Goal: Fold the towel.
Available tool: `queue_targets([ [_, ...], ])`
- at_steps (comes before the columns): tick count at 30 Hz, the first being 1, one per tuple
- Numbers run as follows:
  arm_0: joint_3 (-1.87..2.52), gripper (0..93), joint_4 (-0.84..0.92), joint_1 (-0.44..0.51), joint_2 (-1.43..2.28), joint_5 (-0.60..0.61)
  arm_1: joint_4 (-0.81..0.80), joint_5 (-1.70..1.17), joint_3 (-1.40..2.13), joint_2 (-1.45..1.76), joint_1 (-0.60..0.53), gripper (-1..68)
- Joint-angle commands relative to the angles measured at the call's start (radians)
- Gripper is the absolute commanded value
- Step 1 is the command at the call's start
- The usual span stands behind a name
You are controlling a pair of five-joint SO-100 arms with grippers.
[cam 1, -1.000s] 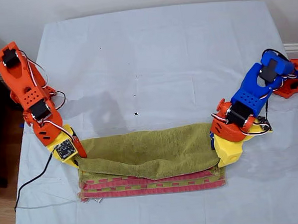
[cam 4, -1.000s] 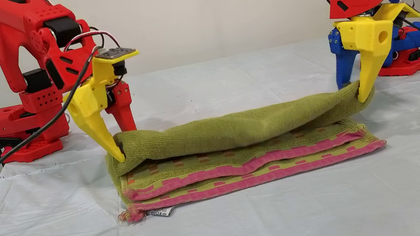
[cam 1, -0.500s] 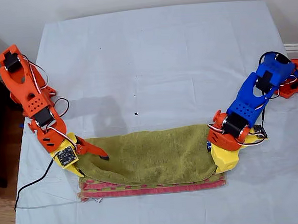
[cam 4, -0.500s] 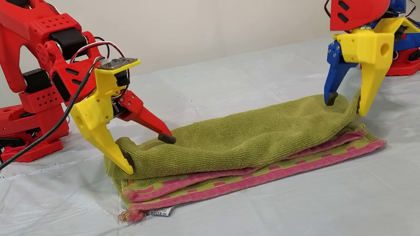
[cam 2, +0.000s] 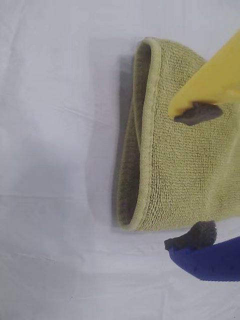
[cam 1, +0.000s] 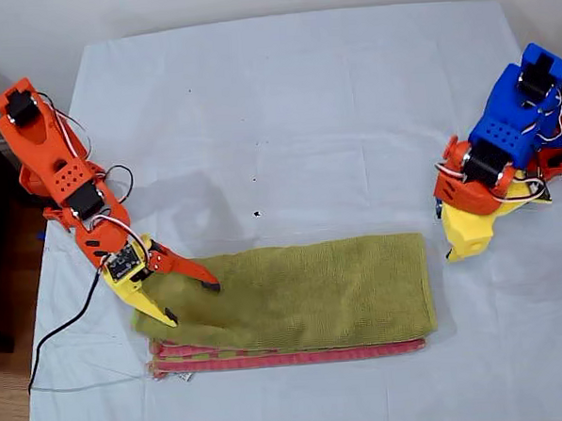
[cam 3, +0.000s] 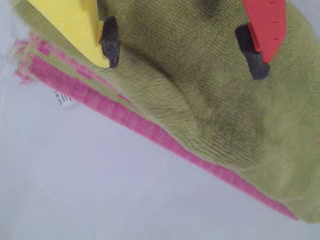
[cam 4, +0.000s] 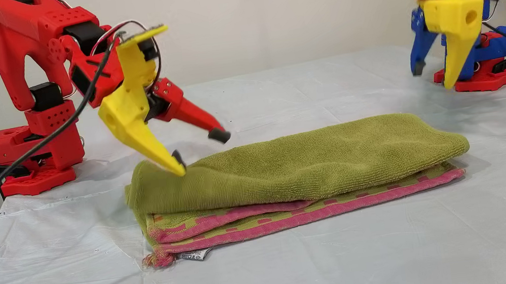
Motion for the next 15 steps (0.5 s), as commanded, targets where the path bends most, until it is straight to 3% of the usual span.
queue_targets([
  [1, -0.061, 48.6, -0.046, -0.025, 0.048, 0.025, 0.003, 0.005, 0.035, 0.190, 0.000, 40.9],
  [3, -0.060, 48.5, -0.046, -0.037, 0.066, 0.038, 0.003, -0.012, 0.069, 0.229, 0.009, 39.8],
  [6, -0.020, 48.4, -0.035, -0.049, 0.137, 0.057, 0.002, -0.069, 0.143, 0.314, 0.040, 32.6],
  [7, -0.005, 48.4, -0.023, -0.054, 0.164, 0.058, 0.002, -0.094, 0.183, 0.357, 0.058, 24.7],
  [9, 0.031, 48.4, -0.021, -0.057, 0.213, 0.064, 0.000, -0.161, 0.227, 0.420, 0.092, 15.5],
  [11, 0.052, 48.4, -0.012, -0.060, 0.249, 0.080, 0.000, -0.313, 0.261, 0.482, 0.169, 0.2],
  [14, 0.064, 44.7, 0.046, -0.074, 0.298, 0.094, -0.002, -0.584, 0.249, 0.522, 0.287, 0.2],
  [15, 0.072, 31.0, 0.049, -0.078, 0.319, 0.129, -0.002, -0.712, 0.227, 0.523, 0.339, 0.2],
])
